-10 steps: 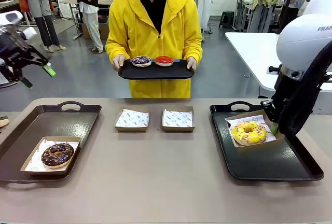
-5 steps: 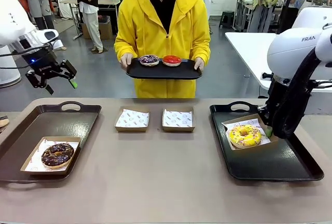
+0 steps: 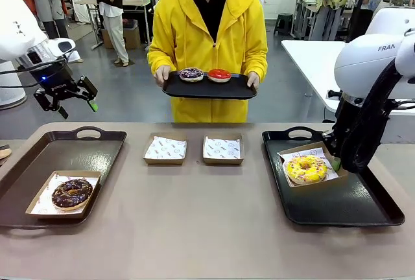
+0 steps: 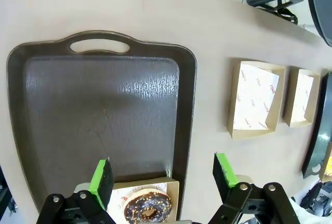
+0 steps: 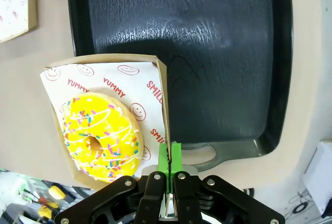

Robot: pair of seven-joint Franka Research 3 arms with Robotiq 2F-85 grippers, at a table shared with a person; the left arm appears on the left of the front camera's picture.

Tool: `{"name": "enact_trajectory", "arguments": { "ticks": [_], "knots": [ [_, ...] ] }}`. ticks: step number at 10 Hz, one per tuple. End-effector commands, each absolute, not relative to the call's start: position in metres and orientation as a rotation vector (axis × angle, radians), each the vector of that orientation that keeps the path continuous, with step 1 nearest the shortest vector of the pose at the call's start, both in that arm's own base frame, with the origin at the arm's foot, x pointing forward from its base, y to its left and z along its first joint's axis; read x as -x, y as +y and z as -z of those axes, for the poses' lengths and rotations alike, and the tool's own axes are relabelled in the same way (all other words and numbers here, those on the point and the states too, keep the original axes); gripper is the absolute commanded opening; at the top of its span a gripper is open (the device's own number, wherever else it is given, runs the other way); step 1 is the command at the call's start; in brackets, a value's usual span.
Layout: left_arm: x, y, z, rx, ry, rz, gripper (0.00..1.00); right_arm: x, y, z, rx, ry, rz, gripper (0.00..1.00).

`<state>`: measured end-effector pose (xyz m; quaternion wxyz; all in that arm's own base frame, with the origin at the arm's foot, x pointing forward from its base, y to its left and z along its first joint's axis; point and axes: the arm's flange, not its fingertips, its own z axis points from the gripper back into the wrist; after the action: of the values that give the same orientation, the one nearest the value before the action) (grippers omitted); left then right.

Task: Individually package the donuts and arrange them on the tray.
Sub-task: Place the picked Paper togo box on the Handle tray while simultaneously picking up another Paper togo box from the table with the other hand.

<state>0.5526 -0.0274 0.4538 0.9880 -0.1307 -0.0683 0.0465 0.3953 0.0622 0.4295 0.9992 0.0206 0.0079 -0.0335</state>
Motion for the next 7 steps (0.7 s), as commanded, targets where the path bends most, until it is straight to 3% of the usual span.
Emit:
{"name": "enact_trajectory", "arguments": {
  "ticks": [1, 4, 7],
  "knots": [
    [-0.554, -0.026, -0.457, 0.272, -0.128, -0.092, 1.00, -0.394, 0.062, -0.431, -0.041, 0.014, 0.068, 0.01],
    [-0.552, -0.027, -0.454, 0.263, -0.136, -0.093, 1.00, -0.395, 0.062, -0.429, -0.041, 0.016, 0.067, 0.01],
    [-0.596, -0.071, -0.462, 0.234, -0.110, -0.064, 1.00, -0.395, 0.067, -0.420, 0.006, 0.005, 0.101, 0.01]
  ]
}}
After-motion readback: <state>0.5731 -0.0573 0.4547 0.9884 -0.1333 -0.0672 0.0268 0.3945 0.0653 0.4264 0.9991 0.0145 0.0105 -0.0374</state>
